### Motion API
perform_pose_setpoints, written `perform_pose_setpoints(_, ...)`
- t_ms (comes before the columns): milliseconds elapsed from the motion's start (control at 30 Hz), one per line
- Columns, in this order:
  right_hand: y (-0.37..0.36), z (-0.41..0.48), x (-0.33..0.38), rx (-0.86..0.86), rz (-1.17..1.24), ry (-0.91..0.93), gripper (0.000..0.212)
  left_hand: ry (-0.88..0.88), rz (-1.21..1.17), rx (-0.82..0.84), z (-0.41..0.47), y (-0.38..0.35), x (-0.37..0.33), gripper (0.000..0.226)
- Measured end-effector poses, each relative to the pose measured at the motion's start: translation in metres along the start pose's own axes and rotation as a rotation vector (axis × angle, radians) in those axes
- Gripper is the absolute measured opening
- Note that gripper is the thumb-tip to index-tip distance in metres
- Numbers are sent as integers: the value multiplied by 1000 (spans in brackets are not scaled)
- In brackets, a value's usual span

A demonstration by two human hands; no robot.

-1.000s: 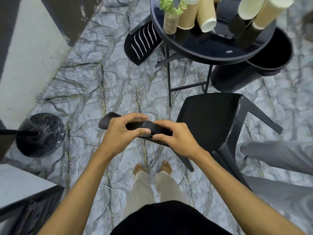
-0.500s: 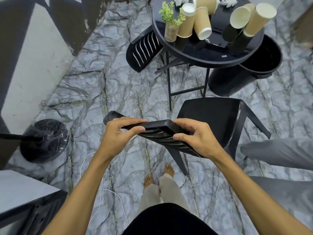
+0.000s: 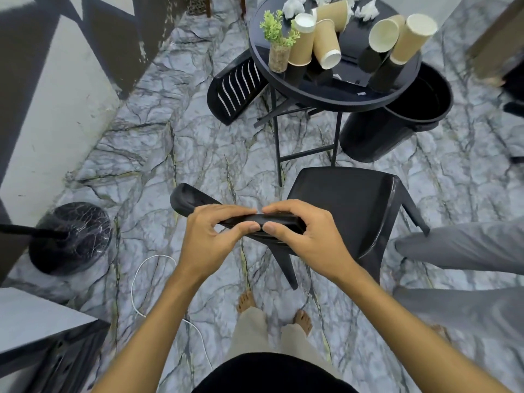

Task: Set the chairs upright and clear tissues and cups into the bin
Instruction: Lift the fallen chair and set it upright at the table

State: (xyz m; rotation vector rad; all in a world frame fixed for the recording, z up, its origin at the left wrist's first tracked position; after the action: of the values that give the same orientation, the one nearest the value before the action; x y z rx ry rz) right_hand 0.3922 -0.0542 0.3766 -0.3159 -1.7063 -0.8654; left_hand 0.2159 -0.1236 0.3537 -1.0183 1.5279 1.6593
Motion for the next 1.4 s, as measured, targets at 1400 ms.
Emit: perform_pose_setpoints(1400, 115, -135, -37, -449, 188, 172, 35, -49, 11, -223, -67, -72, -104, 24)
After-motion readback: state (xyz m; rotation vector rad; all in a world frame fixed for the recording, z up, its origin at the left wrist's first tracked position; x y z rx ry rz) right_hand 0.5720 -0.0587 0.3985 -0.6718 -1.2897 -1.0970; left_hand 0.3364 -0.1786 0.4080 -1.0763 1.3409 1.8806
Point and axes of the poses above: each hand's wrist, its own z-axis towards the middle knuckle, its own y-axis out of the back of the hand, x = y × z, the point moved 2 cm from there along z, towards the middle knuckle, and after that the axes turned 11 degrees about x, right-handed, at the moved point
